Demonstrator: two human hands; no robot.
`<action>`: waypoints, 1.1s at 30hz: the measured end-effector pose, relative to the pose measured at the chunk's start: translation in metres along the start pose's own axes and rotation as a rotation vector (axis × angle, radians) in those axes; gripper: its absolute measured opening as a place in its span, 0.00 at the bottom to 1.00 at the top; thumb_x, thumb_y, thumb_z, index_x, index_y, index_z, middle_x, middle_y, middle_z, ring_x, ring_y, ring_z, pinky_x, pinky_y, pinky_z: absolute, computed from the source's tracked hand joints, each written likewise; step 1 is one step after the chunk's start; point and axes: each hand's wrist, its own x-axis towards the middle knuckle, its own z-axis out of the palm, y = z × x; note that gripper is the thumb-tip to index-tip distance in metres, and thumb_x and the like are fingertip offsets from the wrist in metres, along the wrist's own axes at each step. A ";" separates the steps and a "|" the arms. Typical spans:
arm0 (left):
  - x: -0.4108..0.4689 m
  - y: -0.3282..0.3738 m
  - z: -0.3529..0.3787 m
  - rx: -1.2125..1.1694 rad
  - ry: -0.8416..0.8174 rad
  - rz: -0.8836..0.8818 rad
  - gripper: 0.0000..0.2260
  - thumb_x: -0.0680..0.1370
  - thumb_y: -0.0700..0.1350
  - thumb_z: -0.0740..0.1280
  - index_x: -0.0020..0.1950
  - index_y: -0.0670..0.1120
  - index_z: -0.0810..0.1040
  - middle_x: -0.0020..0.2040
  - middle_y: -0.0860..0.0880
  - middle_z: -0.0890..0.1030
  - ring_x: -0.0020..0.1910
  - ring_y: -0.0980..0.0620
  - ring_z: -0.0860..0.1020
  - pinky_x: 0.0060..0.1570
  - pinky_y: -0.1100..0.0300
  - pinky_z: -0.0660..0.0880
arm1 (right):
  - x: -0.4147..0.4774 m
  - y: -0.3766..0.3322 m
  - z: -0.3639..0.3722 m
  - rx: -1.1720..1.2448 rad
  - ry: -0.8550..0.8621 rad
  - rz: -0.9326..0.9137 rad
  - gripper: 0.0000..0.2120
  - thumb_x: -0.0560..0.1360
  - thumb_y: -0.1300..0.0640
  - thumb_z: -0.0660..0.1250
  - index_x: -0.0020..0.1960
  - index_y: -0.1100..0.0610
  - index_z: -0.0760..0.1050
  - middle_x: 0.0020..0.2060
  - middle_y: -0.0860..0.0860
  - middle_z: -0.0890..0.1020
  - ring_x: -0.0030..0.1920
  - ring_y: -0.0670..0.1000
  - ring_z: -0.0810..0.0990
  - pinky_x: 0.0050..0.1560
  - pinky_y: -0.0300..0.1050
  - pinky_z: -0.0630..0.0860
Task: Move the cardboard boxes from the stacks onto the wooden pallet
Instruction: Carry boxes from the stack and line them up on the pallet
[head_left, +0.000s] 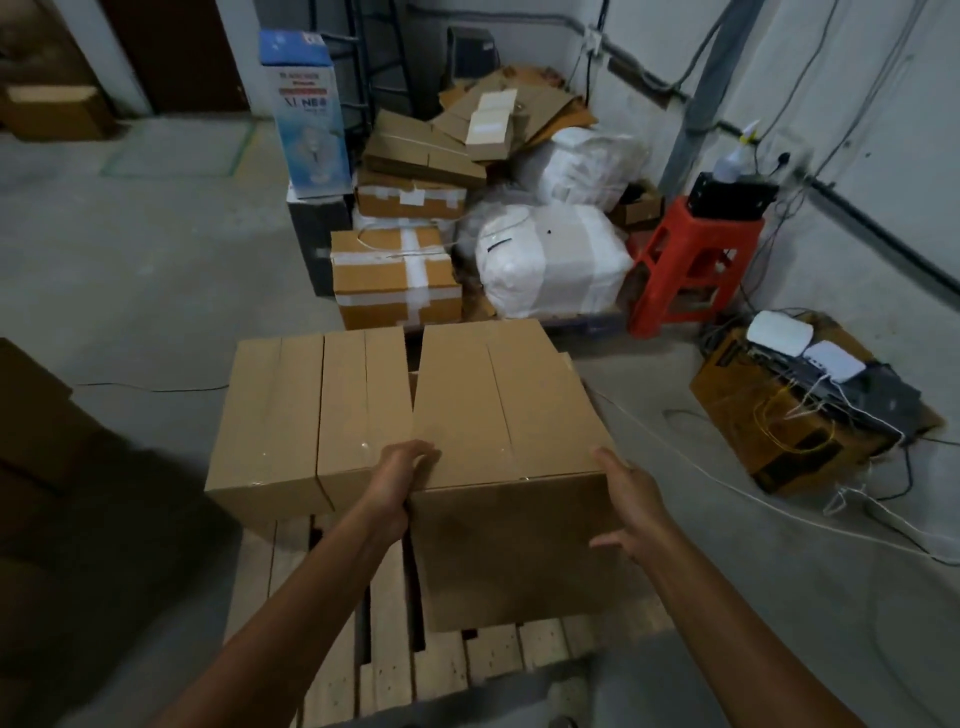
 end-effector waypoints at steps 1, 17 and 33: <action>0.009 0.002 0.012 0.016 0.032 0.021 0.12 0.79 0.47 0.68 0.60 0.45 0.76 0.58 0.43 0.81 0.54 0.43 0.79 0.55 0.48 0.77 | 0.015 -0.008 -0.002 -0.011 -0.017 -0.001 0.32 0.80 0.43 0.65 0.79 0.53 0.61 0.76 0.56 0.65 0.74 0.64 0.65 0.60 0.75 0.73; 0.240 -0.019 0.063 0.574 0.134 0.365 0.30 0.83 0.46 0.64 0.82 0.48 0.54 0.78 0.48 0.64 0.76 0.46 0.66 0.74 0.47 0.65 | 0.291 -0.025 0.057 -0.065 -0.129 -0.020 0.28 0.80 0.44 0.66 0.76 0.52 0.67 0.66 0.52 0.72 0.69 0.61 0.70 0.61 0.70 0.75; 0.520 -0.130 -0.050 1.332 0.243 0.561 0.44 0.71 0.76 0.42 0.83 0.55 0.43 0.83 0.45 0.48 0.81 0.47 0.40 0.78 0.42 0.40 | 0.550 0.147 0.198 0.065 -0.221 -0.159 0.24 0.75 0.39 0.70 0.67 0.48 0.74 0.61 0.50 0.79 0.60 0.54 0.78 0.61 0.67 0.77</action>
